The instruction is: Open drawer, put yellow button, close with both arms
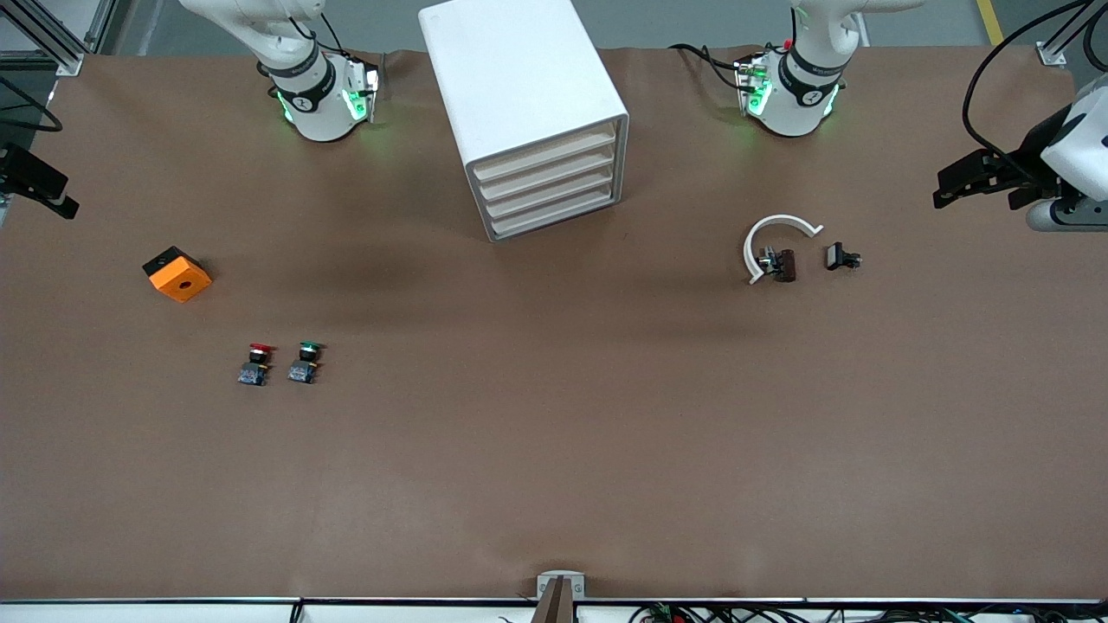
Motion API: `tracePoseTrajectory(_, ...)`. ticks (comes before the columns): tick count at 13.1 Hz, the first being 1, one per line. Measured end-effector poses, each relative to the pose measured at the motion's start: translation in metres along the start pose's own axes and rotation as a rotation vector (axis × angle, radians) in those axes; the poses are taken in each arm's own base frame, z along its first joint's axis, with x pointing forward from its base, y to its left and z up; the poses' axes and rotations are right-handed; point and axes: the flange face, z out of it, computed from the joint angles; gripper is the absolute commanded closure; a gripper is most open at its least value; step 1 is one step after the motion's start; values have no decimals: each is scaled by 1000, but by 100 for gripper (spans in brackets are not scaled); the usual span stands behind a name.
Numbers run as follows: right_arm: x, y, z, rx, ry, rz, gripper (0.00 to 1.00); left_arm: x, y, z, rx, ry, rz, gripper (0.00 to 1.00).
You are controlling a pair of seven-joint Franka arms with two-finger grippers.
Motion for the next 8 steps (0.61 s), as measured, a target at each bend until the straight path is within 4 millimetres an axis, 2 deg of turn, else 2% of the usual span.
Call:
tracePoseTrajectory(4, -2, -1, 1, 5, -16, 0, 0, 5, 7, -1, 1, 25, 8, 0)
tracePoseTrajectory(8, -3, -2, 2, 14, -28, -1, 0, 14, 13, 10, 2, 14, 19, 0)
